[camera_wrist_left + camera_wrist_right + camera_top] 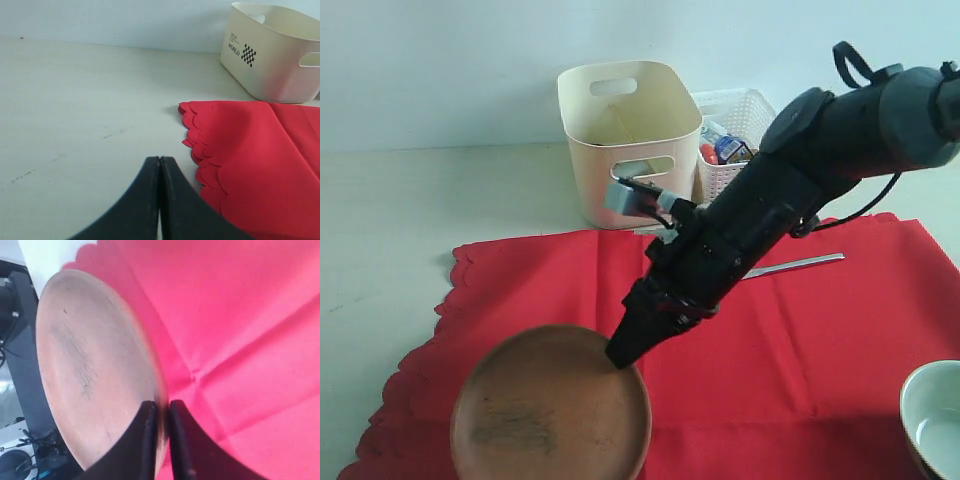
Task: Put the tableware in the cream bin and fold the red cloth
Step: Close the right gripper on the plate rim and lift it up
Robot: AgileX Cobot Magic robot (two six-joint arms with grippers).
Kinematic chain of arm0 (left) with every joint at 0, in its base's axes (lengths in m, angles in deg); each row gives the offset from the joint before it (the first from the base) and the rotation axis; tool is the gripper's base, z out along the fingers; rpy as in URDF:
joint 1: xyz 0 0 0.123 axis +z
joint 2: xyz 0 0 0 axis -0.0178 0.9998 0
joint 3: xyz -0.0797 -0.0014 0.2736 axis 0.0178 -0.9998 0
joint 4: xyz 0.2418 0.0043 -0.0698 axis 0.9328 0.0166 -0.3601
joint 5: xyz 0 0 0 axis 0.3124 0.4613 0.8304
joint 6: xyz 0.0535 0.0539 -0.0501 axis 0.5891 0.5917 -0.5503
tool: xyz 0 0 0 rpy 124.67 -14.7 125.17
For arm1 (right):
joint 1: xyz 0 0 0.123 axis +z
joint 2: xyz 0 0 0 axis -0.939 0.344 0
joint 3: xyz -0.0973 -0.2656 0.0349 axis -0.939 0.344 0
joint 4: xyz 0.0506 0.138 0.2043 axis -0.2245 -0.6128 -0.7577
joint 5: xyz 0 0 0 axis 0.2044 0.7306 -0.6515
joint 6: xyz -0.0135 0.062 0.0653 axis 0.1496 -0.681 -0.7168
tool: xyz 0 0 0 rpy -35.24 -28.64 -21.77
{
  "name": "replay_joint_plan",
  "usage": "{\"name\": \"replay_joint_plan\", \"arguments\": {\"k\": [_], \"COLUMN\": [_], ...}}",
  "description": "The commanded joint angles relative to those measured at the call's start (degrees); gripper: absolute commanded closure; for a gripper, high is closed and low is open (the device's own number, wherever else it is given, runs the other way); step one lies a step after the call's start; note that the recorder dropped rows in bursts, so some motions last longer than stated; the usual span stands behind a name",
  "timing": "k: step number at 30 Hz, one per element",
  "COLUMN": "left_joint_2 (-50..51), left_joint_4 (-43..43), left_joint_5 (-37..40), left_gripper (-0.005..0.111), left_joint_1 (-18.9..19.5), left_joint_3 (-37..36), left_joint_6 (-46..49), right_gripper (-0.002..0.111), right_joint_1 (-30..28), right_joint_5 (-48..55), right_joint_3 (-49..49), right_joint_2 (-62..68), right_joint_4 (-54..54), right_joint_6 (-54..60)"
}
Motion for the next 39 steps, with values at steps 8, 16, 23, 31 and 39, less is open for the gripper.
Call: {"name": "replay_joint_plan", "arguments": {"k": [8, 16, 23, 31, 39], "left_joint_2": [-0.3, -0.3, -0.3, -0.3, -0.3], "left_joint_4": [0.1, 0.1, 0.1, 0.1, 0.1], "left_joint_5": [-0.4, -0.4, -0.4, -0.4, -0.4], "left_gripper": [0.107, 0.107, 0.107, 0.107, 0.107], "left_joint_1": [0.2, 0.2, 0.2, 0.2, 0.2], "left_joint_3": [-0.2, -0.2, -0.2, -0.2, -0.2], "left_joint_6": [0.0, -0.1, 0.0, 0.0, 0.0], "right_gripper": [0.108, 0.108, 0.108, 0.108, 0.108], "right_joint_1": [-4.7, -8.5, -11.6, -12.6, -15.2], "right_joint_5": [1.8, 1.9, 4.3, 5.3, 4.2], "right_joint_3": [-1.8, -1.8, -4.3, -14.9, -27.0], "right_joint_2": [-1.5, -1.5, -2.0, -2.0, -1.7], "right_joint_4": [-4.2, -7.7, -11.2, -10.5, -6.7], "right_joint_6": [0.1, 1.8, 3.3, -1.9, -7.6]}}
